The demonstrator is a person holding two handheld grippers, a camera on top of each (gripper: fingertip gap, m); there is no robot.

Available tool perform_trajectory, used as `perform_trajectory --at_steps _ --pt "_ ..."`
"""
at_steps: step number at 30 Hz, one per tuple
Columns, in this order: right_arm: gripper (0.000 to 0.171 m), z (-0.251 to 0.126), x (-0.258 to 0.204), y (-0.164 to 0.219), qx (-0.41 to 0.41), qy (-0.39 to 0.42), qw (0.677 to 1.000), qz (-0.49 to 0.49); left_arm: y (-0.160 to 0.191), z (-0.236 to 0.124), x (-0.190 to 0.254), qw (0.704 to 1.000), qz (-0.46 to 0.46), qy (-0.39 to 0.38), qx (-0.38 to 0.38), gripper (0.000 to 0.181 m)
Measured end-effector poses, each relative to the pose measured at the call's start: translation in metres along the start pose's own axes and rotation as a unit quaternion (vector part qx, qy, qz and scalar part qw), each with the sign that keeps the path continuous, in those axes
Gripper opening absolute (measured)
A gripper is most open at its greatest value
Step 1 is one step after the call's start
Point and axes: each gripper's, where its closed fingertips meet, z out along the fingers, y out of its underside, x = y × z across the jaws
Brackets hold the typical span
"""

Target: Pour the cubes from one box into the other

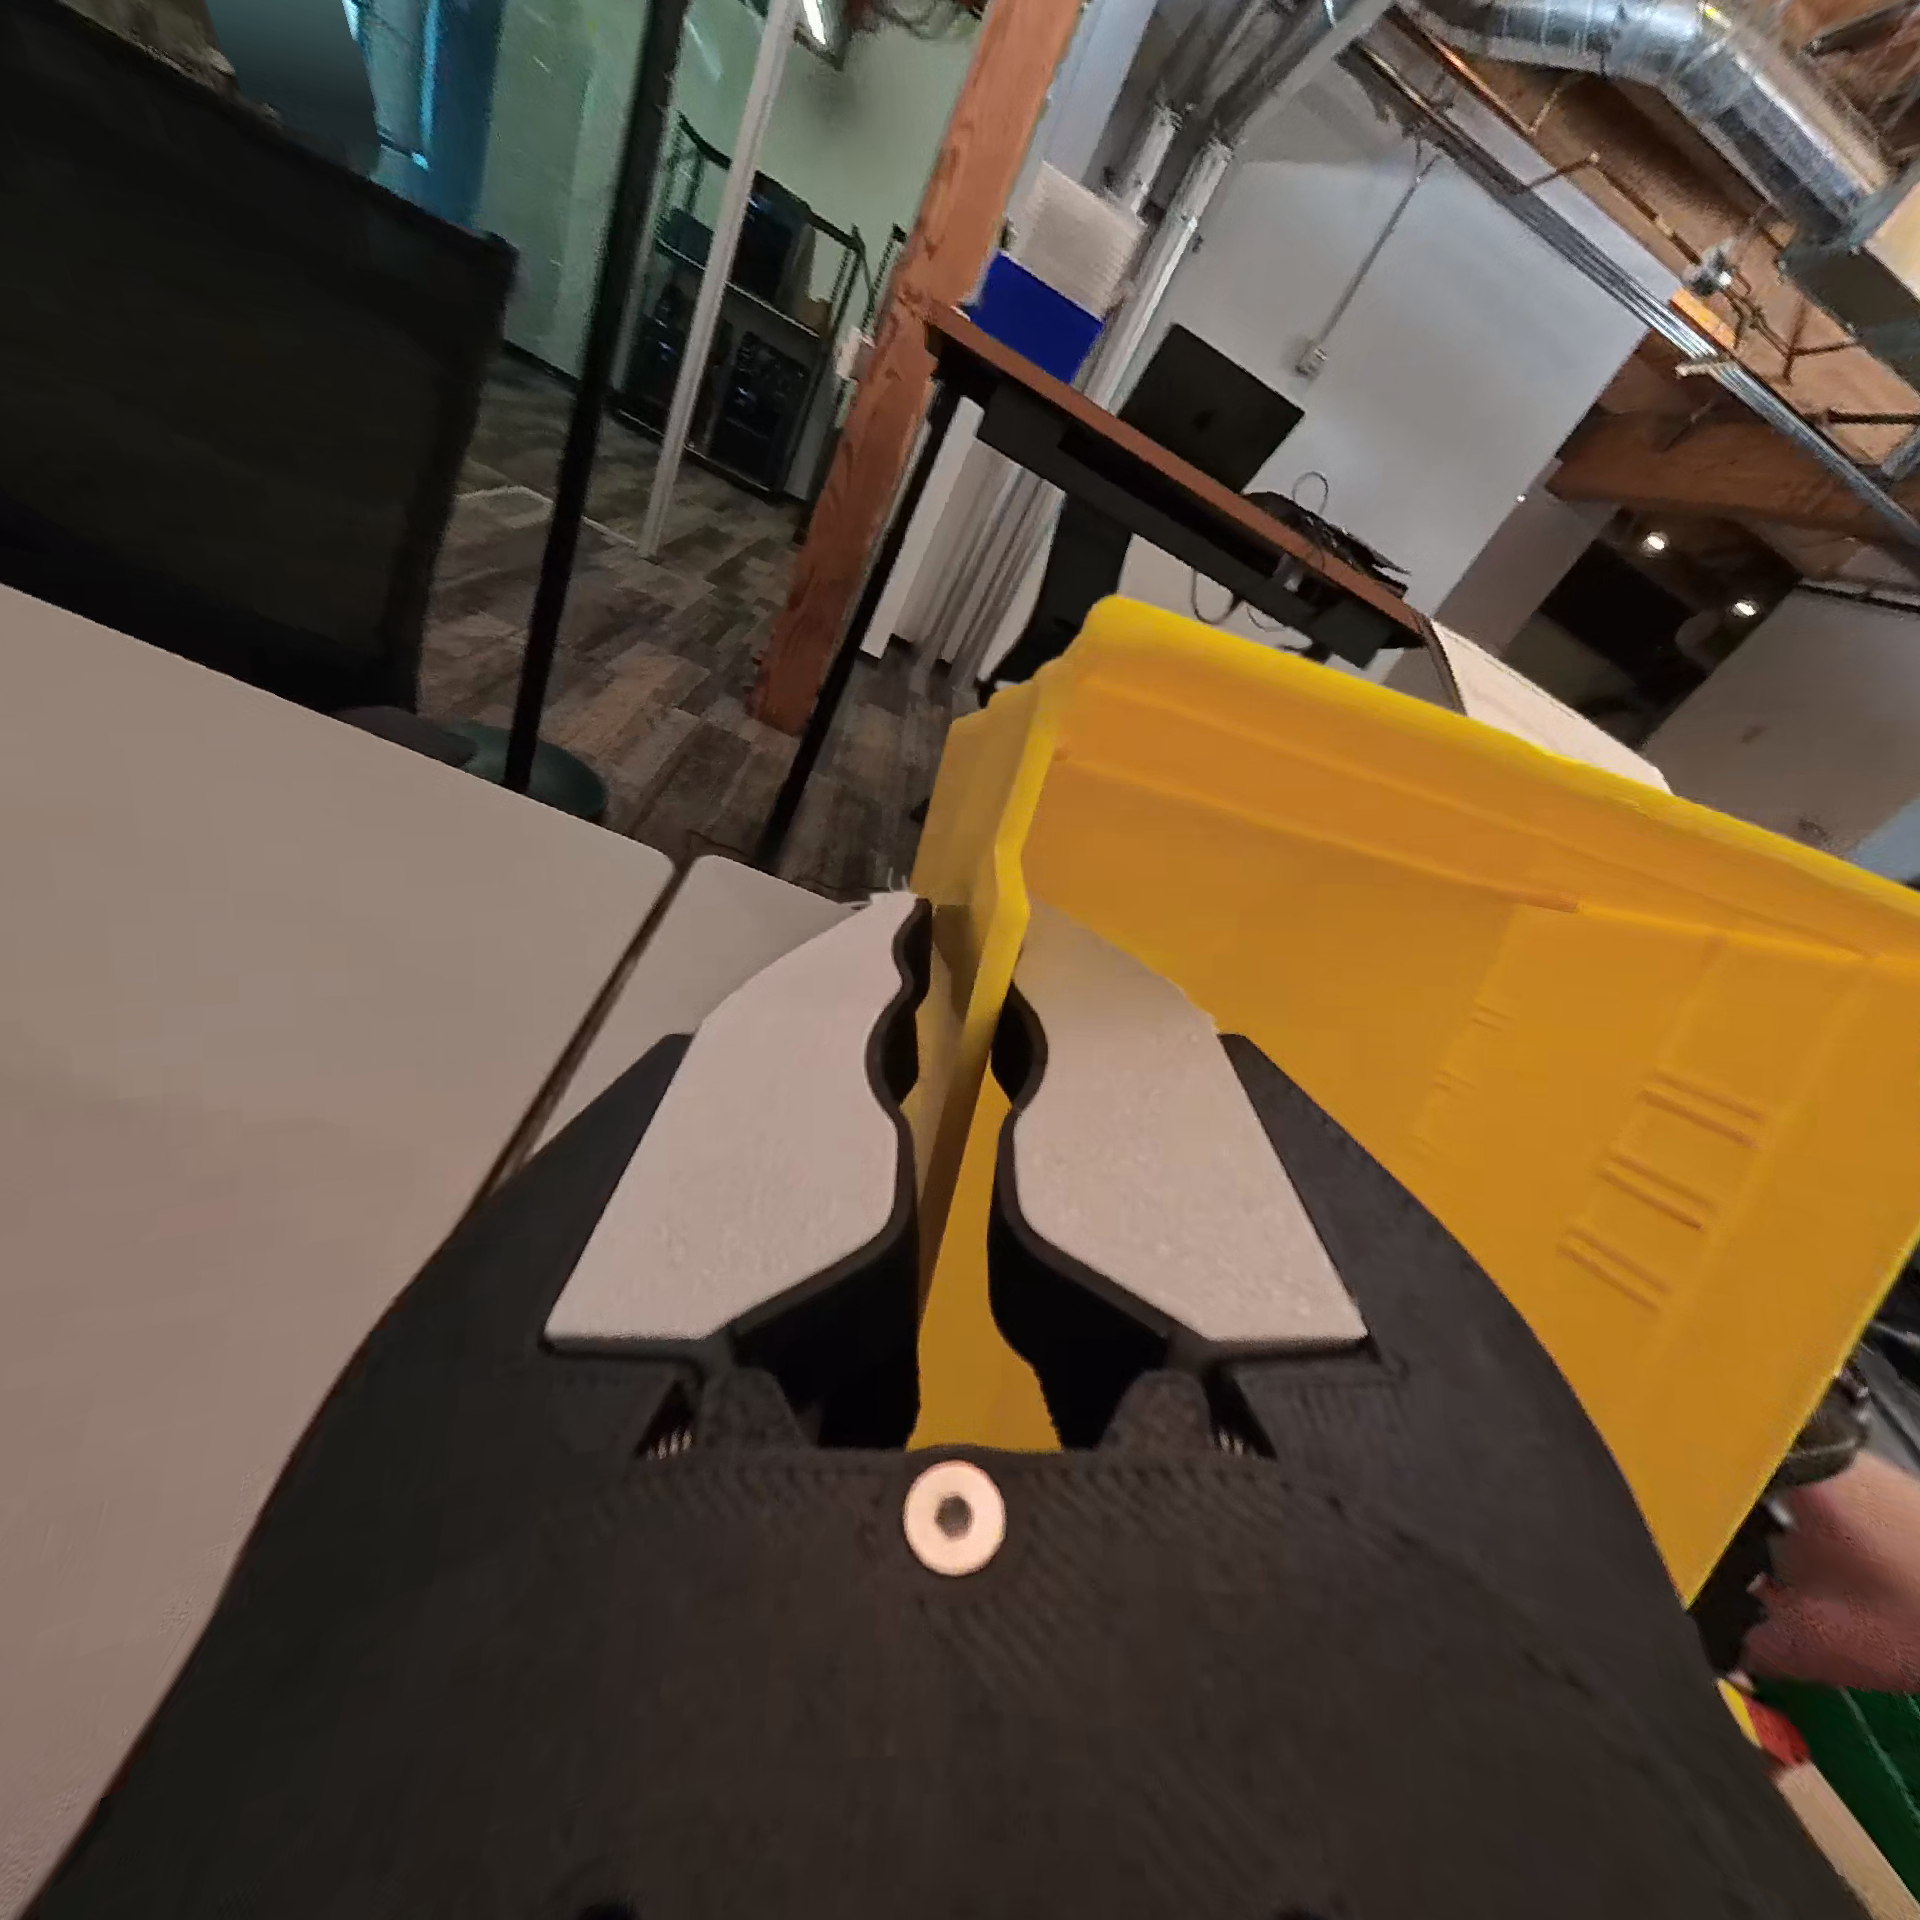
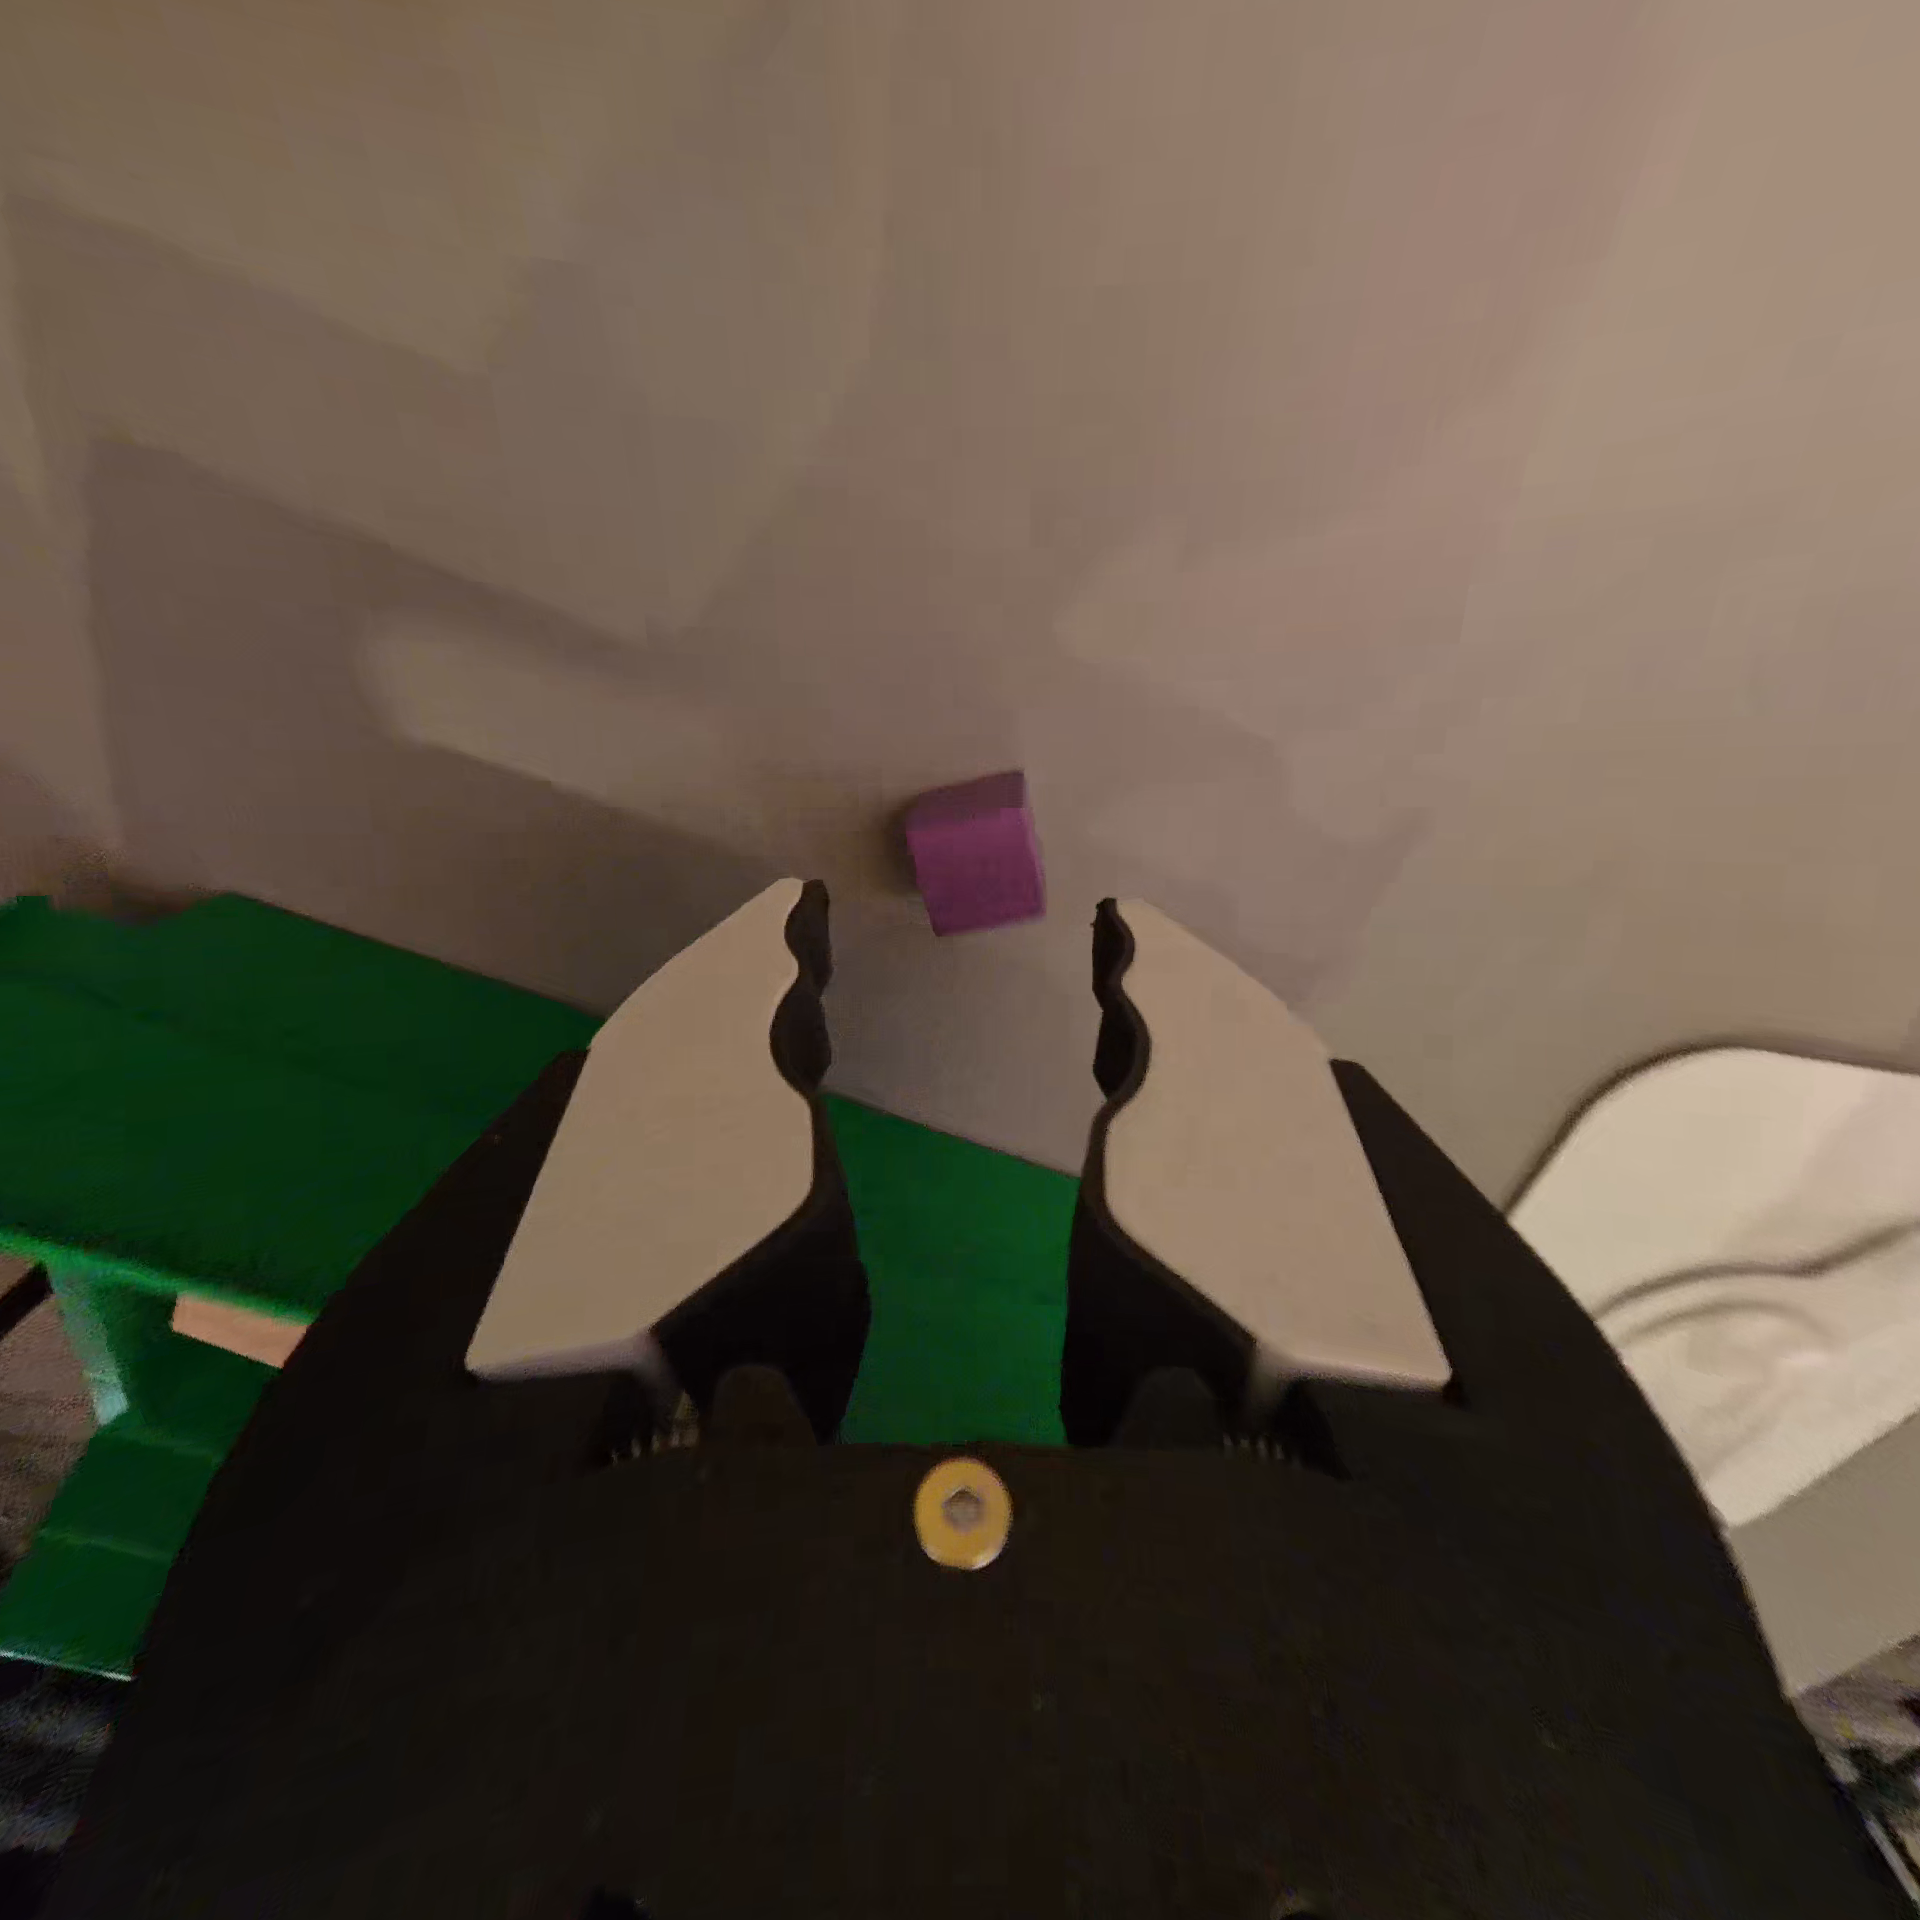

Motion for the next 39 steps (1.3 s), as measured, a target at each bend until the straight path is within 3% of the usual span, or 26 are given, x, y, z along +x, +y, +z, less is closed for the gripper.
perform_trajectory --at_steps 1,5,8,12,16,17,19,21,24,27,30,33,35,36,38,39 --pt "0.045 0.009 0.001 0.001 -0.022 -0.002 1.000 -0.002 -0.006 -0.005 -0.008 1.000 -0.003 -0.008 0.008 0.008" --pt "0.022 0.034 0.003 0.009 -0.095 0.001 0.995 -0.015 -0.024 -0.022 -0.026 0.999 -0.026 -0.013 0.037 0.009" --pt "0.022 0.024 -0.003 0.000 -0.062 -0.018 0.998 -0.014 -0.031 -0.028 -0.026 0.999 -0.026 -0.008 0.046 0.009" --pt "0.022 -0.039 -0.009 0.003 0.042 -0.006 0.999 0.020 -0.036 -0.028 -0.010 0.998 -0.030 0.016 0.045 0.008" --pt "0.022 -0.097 -0.024 0.053 0.121 -0.010 0.990 0.071 -0.034 -0.021 0.023 0.997 -0.031 0.058 0.035 0.008" --pt "0.025 -0.103 -0.031 0.065 0.131 -0.020 0.988 0.084 -0.032 -0.019 0.033 0.997 -0.032 0.068 0.032 0.007" --pt "0.072 -0.101 -0.033 0.092 0.113 -0.002 0.987 0.118 -0.026 -0.013 0.054 0.995 -0.035 0.089 0.024 0.007" --pt "0.070 -0.102 -0.034 0.120 0.101 0.033 0.984 0.144 -0.019 -0.007 0.073 0.994 -0.035 0.105 0.015 0.007" --pt "0.069 -0.110 -0.045 0.148 0.147 0.056 0.968 0.196 -0.011 -0.002 0.095 0.992 -0.032 0.124 -0.001 0.007" --pt "0.069 -0.106 -0.049 0.197 0.163 0.091 0.943 0.276 -0.011 -0.004 0.107 0.991 -0.025 0.130 -0.006 0.007" --pt "0.069 -0.092 -0.061 0.256 0.166 0.115 0.895 0.397 -0.014 -0.010 0.111 0.991 -0.022 0.128 -0.009 0.007" --pt "0.069 -0.058 -0.090 0.293 0.157 0.063 0.857 0.487 -0.018 -0.016 0.110 0.992 -0.016 0.123 -0.011 0.007" --pt "0.068 -0.034 -0.113 0.284 0.179 -0.020 0.856 0.485 -0.021 -0.021 0.109 0.993 -0.014 0.119 -0.010 0.007" --pt "0.057 -0.029 -0.119 0.268 0.215 -0.063 0.848 0.481 -0.022 -0.024 0.108 0.993 -0.014 0.115 -0.010 0.007" --pt "0.046 -0.015 -0.121 0.249 0.223 -0.091 0.845 0.478 -0.026 -0.029 0.109 0.993 -0.014 0.115 -0.009 0.007" --pt "0.049 -0.013 -0.119 0.241 0.225 -0.095 0.842 0.481 -0.029 -0.032 0.109 0.993 -0.011 0.114 -0.008 0.008"
